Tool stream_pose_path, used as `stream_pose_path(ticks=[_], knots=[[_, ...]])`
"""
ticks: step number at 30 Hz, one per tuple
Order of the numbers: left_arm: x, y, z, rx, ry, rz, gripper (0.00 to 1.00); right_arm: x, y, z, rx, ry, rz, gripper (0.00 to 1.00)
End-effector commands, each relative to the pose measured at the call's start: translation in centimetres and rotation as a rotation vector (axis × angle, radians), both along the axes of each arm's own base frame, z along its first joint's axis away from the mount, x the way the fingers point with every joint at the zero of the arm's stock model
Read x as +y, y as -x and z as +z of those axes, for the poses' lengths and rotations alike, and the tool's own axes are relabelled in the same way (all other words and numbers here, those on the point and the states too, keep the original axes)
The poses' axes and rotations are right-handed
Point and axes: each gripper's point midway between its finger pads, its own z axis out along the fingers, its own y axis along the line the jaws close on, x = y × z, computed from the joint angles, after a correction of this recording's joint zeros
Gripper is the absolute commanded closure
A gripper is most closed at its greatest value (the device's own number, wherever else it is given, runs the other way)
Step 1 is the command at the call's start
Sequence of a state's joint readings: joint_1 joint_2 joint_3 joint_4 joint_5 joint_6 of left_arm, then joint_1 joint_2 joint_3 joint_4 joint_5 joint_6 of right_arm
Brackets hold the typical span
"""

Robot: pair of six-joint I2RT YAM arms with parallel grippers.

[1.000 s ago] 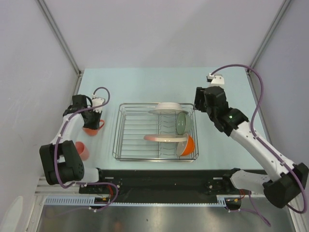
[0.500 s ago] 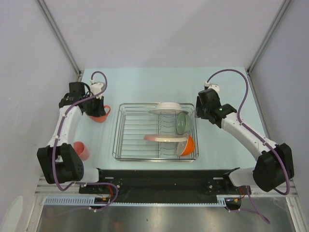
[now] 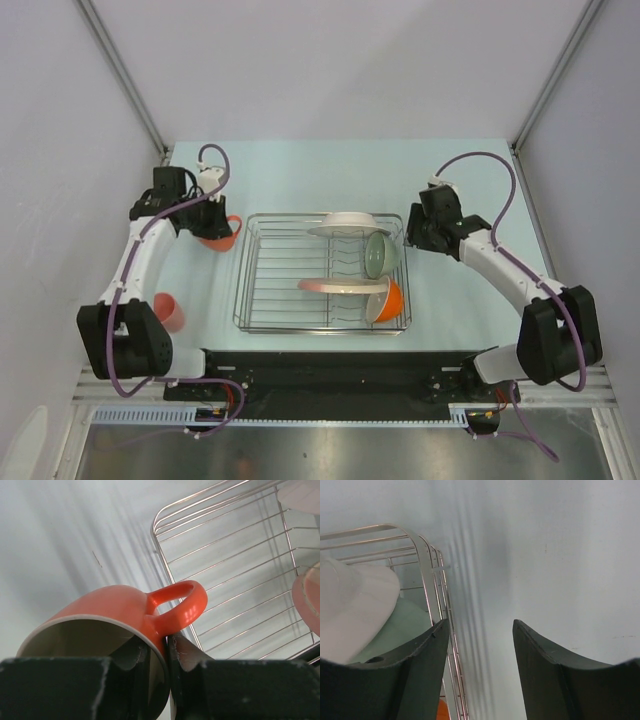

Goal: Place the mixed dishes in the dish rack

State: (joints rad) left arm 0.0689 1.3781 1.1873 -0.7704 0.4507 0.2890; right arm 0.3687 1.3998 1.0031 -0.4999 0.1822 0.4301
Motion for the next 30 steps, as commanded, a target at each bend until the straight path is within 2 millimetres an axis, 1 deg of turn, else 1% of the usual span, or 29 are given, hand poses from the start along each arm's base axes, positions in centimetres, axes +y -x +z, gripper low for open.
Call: stream_pose_path(ticks=[1,3,7,8,10,11,13,14,18,19,20,23,25,27,28,30], knots=[[-1.1,-1.2,1.8,-0.094,0.034,-0.021,1.0,0.5,-0.5,2.7,-0.075,-0.094,-0.019,0.41],[-1.7,-0.9,1.3,-0.085,0.039,-0.036,1.0,0.6,-0.4,3.5,-0.092,-0.12,-0.021,0.4],[-2.8,-0.2,0.6,-0.061,0.055,-0.058,1.0,0.8,-0.1,4.2,-0.103,-0.145,-0.015,0.4],[-3.8,0.2,0.4,-0.053,0.061,-0.087,1.0,0.7,-0.1,4.3,-0.105,-0.15,-0.02,0.4],[-4.7,0.9,0.3,-0.037,0.068,-0.109,1.0,0.7,-0.1,4.8,-0.115,-0.165,-0.018,0.4],[-4.9,1.3,0.0,-0.024,0.071,-0.114,1.0,0.6,-0.1,4.9,-0.116,-0.171,-0.016,0.4],[-5.4,2.0,0.0,-0.02,0.075,-0.128,1.0,0.5,-0.2,5.3,-0.129,-0.178,-0.015,0.4],[-5.6,2.4,-0.2,-0.011,0.079,-0.13,1.0,0.4,-0.3,5.3,-0.129,-0.183,-0.017,0.41],[-6.7,3.7,0.0,0.011,0.109,-0.146,1.0,0.2,-0.7,5.0,-0.121,-0.202,-0.013,0.43],[-7.2,3.9,0.0,0.015,0.112,-0.158,1.0,0.3,-0.8,4.5,-0.104,-0.203,-0.006,0.43],[-7.4,4.2,0.1,0.017,0.116,-0.165,1.0,0.0,-0.9,4.2,-0.096,-0.198,-0.014,0.43],[-7.9,4.8,0.6,0.012,0.119,-0.176,1.0,-0.5,-1.0,2.5,-0.047,-0.175,-0.019,0.43],[-8.1,5.0,1.1,0.009,0.122,-0.181,1.0,-0.9,-1.3,1.8,-0.032,-0.164,-0.029,0.43],[-8.4,5.2,1.9,0.013,0.141,-0.192,1.0,-1.6,-2.0,1.9,-0.05,-0.156,-0.035,0.44],[-8.5,5.0,2.9,-0.007,0.148,-0.193,1.0,-2.3,-2.5,2.1,-0.054,-0.172,-0.053,0.43],[-8.5,5.2,3.9,-0.014,0.152,-0.195,1.0,-2.9,-3.2,2.5,-0.06,-0.201,-0.069,0.43]])
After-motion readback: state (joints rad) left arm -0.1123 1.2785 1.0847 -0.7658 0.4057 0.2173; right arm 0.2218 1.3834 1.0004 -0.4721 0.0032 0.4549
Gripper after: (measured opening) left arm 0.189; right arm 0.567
